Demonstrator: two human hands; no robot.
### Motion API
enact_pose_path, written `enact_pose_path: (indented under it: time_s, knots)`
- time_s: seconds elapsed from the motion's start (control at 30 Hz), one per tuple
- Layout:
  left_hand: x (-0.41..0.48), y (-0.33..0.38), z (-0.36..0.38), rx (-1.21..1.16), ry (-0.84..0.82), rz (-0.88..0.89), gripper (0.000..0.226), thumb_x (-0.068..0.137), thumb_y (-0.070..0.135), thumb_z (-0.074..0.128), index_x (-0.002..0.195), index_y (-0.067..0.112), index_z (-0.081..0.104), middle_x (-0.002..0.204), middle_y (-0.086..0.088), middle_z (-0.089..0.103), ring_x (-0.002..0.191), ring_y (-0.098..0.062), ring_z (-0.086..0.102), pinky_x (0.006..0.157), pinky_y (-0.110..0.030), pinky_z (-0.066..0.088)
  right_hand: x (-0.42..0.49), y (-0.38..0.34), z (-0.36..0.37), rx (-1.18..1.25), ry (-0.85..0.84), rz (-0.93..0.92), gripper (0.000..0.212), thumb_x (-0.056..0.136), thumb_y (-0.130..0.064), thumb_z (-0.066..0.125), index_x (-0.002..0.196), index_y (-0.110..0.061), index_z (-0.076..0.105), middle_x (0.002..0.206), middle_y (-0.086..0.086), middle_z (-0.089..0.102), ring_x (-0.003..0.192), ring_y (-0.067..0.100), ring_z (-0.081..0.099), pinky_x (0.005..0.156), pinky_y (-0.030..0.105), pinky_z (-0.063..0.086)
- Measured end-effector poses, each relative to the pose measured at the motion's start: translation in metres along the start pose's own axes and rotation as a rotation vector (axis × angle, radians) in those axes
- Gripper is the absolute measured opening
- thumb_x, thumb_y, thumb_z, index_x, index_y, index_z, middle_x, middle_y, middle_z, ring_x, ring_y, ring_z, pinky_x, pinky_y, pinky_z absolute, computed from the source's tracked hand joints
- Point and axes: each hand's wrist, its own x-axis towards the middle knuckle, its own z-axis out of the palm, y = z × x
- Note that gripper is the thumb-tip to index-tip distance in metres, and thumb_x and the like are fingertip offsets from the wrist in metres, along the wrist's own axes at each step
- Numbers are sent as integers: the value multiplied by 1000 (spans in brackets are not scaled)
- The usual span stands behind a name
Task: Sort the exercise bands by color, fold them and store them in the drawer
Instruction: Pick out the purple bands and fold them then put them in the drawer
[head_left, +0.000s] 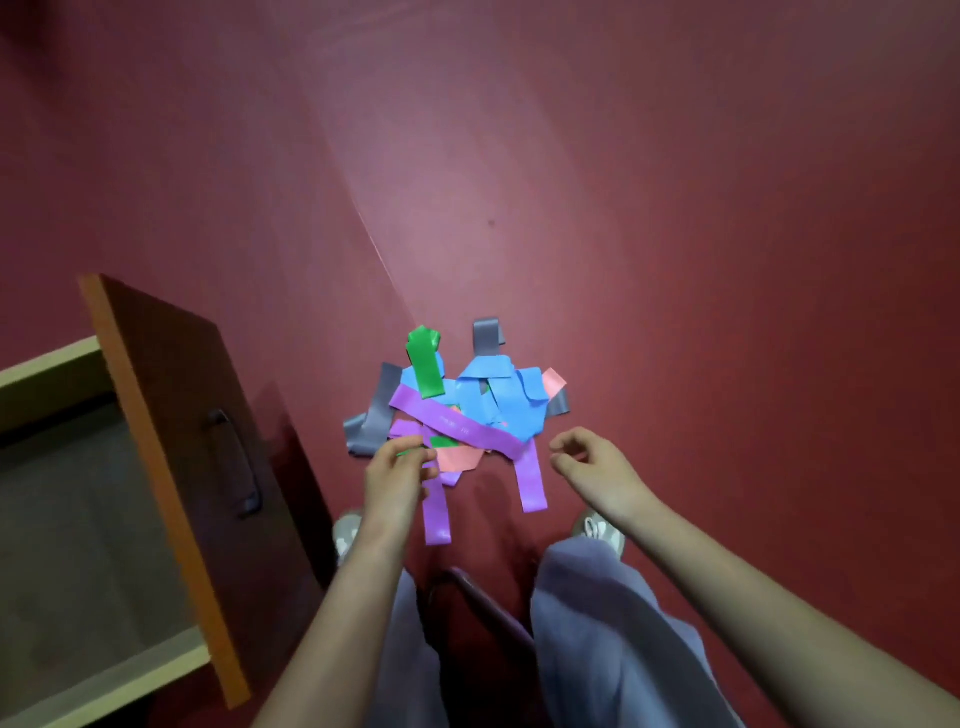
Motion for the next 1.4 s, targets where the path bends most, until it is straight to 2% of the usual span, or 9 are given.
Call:
enact_pose_path:
  time_s: [0.13,0.4,0.57,0.73,0.83,0.97,1.13,1.27,1.4]
  knots:
    - [51,-36,15,39,-37,-6,25,88,-1,44,73,18,51,70,-3,55,61,-13,51,49,-18,39,52,44,29,-87,-29,-38,15,82,-2,53,94,-4,61,86,3,57,81,19,50,76,25,38]
    - [192,-129,19,64,20,-109,26,91,10,40,67,17,46,68,0,47,58,-12,42,54,-24,27,156,118,112,-61,-82,-105,17,82,-1,54,97,-5,61,85,4,55,78,16,47,68,21,35]
    - [250,-175,35,89,45,-185,36,93,23,45,120,1,52,107,-17,57,93,-25,52,75,-32,40,195,140,151,-15,-39,-155,17,83,-1,51,94,-6,62,85,5,56,77,18,48,61,8,34]
    - [290,-190,48,-175,80,-260,44,93,23,47,127,-4,47,59,-8,64,37,-7,55,38,-13,43,236,142,165,-15,16,-218,18,82,3,50,90,-2,65,91,18,67,79,18,54,67,23,38]
    - [336,-197,51,-315,221,-206,40,84,22,59,114,-4,57,110,-17,65,78,-23,66,76,-29,56,282,126,162,-14,29,-250,20,83,4,48,92,-2,64,97,18,68,87,23,58,71,23,39]
    - [350,-191,56,-319,207,-203,23,92,20,50,70,12,50,38,2,52,32,-8,49,34,-12,39,318,109,182,-81,33,-313,20,83,1,49,95,-3,64,89,11,63,90,29,58,76,26,38]
    - [348,-195,54,-96,215,93,24,85,32,50,69,14,53,86,-14,57,82,-21,52,86,-44,46,337,108,232,-342,-105,-286,31,87,-23,53,111,-4,58,116,19,61,108,33,55,88,35,42]
    - [346,-198,44,-316,78,84,35,86,31,49,108,6,59,101,-15,65,91,-27,63,91,-40,50,331,122,247,-550,-75,-216,41,88,-38,52,113,-5,54,120,18,56,115,33,49,88,38,41]
    - [345,-204,43,-425,-26,41,32,94,23,40,106,2,61,105,-24,64,93,-33,62,98,-49,45,331,127,245,-588,52,-220,53,83,-35,61,122,-4,41,129,17,43,122,33,39,95,41,34]
